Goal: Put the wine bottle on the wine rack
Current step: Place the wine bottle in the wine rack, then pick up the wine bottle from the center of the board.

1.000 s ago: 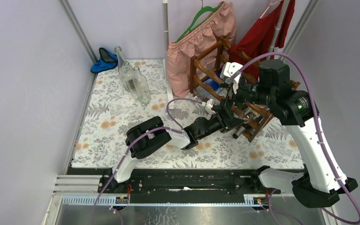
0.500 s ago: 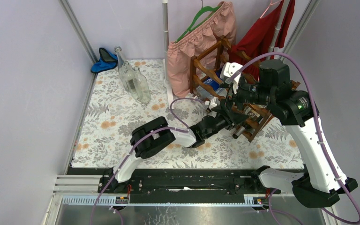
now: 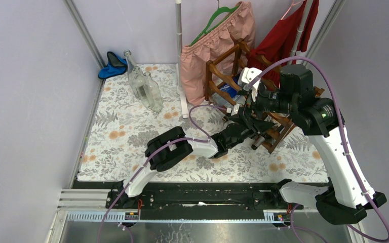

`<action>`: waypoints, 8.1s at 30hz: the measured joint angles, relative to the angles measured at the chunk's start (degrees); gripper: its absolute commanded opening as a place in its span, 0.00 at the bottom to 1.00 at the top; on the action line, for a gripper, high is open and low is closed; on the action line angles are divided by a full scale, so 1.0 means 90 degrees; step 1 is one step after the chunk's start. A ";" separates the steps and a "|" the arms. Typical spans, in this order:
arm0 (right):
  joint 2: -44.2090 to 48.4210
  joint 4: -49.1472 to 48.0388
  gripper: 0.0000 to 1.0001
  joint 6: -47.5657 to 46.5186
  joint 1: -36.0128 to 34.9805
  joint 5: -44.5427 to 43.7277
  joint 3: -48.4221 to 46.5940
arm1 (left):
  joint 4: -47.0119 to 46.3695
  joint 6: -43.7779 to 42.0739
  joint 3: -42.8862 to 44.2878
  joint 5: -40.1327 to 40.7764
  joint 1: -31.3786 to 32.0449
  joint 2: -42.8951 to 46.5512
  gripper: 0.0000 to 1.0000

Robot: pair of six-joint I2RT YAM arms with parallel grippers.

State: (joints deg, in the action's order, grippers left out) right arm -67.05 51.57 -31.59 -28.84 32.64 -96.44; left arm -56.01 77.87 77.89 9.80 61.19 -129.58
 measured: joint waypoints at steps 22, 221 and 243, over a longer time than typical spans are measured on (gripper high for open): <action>0.0078 -0.0010 1.00 0.0000 0.0000 -0.0056 0.0243 | 0.0318 0.0345 0.0661 0.0056 0.0092 -0.0306 0.38; 0.0202 -0.1292 1.00 0.0539 0.0087 0.1693 0.2467 | 0.9957 -0.6606 0.0872 0.0136 -0.5472 0.4432 0.00; -0.0432 -0.2208 1.00 -0.0175 -0.0449 0.2278 0.3815 | 0.6989 -0.5170 -0.3283 -0.5343 -0.3599 0.7563 0.00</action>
State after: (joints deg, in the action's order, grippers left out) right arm -70.94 31.70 -33.17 -32.88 53.15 -62.11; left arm 6.90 31.33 48.34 -38.28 28.80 -61.52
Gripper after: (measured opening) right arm 0.995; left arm 0.405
